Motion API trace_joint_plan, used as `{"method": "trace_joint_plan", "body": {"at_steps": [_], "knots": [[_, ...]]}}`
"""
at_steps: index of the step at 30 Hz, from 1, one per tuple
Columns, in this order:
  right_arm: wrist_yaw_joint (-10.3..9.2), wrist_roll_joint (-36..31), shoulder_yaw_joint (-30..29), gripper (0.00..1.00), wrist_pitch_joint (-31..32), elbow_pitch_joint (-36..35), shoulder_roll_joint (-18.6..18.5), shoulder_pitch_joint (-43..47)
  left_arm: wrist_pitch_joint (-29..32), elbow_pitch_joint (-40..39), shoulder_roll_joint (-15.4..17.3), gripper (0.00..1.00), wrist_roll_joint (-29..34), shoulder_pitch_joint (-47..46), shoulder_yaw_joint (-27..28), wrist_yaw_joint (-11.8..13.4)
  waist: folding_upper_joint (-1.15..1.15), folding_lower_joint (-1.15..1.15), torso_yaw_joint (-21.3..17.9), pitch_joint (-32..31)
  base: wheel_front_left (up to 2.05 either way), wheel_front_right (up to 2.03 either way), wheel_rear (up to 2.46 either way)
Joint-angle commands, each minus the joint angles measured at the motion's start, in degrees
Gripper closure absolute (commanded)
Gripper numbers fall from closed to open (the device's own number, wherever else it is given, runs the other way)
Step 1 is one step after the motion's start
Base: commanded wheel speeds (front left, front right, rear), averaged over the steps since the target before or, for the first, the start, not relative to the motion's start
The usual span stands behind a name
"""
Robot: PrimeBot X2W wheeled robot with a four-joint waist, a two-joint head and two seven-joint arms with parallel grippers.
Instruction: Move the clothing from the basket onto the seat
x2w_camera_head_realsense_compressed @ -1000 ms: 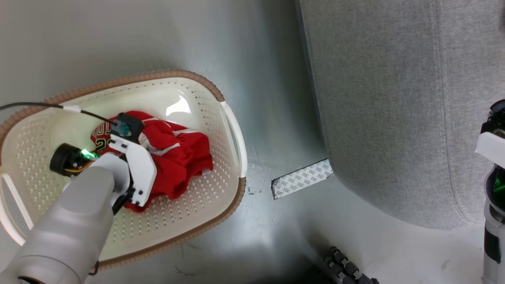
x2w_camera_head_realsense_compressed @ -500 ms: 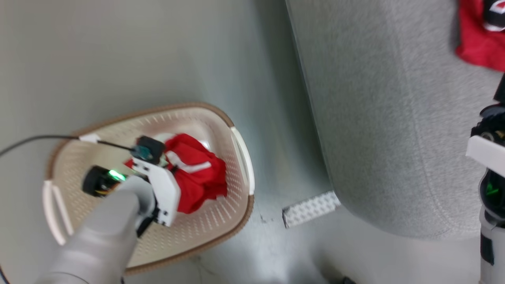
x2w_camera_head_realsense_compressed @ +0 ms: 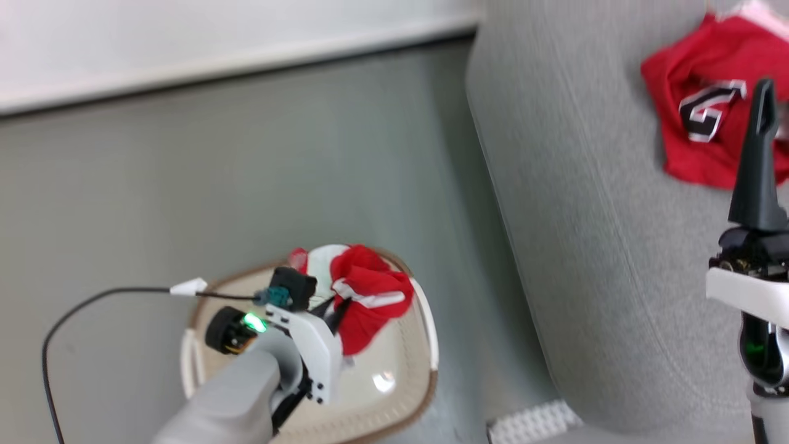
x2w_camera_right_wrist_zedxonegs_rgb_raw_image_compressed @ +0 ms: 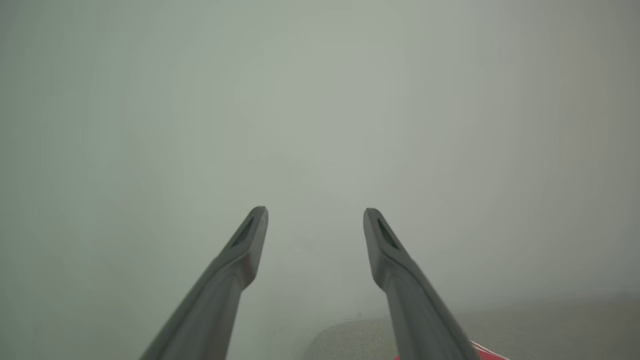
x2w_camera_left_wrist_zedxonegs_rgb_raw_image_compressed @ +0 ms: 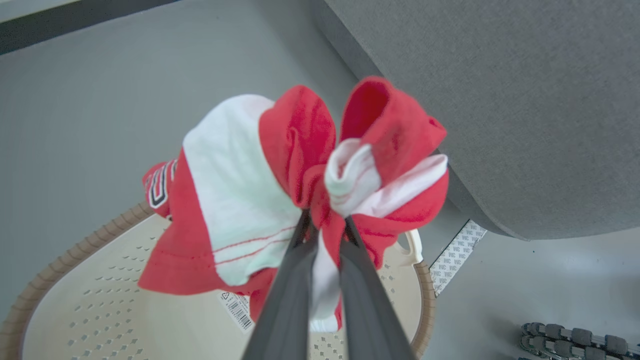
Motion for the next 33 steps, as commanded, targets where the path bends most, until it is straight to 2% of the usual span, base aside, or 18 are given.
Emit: {"method": "trace_joint_plan", "body": {"at_steps": [1,8,17,24,33], "knots": [[0.04,0.7,0.02,0.0,0.03,0.85,-0.89,1.6,-1.02,-0.78,-0.46,1.0,-1.35,1.47,-0.22,0.09,0.0,0.01,4.64,-7.96,0.0,0.0,0.0],[0.04,1.88,2.02,0.0,0.03,4.68,-2.82,6.37,-2.55,-5.3,0.4,1.0,-2.36,3.36,0.82,0.1,0.0,0.01,8.55,-16.38,0.0,0.0,0.0],[0.04,3.99,4.26,0.0,0.03,8.79,-2.66,12.61,-2.47,-18.46,3.99,1.0,1.73,6.46,9.62,2.01,0.0,0.01,11.76,-23.51,0.0,0.0,0.0],[0.04,5.29,7.19,0.0,0.03,11.6,-1.97,15.73,-2.48,-28.33,6.88,1.0,3.71,8.05,13.47,3.75,0.0,0.01,12.64,-26.27,0.0,0.0,0.0],[0.04,6.08,10.2,0.0,0.03,12.67,-1.87,16.8,-0.55,-38.19,10.3,1.0,3.57,9.12,14.48,7.1,0.0,0.01,12.33,-27.1,0.0,0.0,0.0]]}}
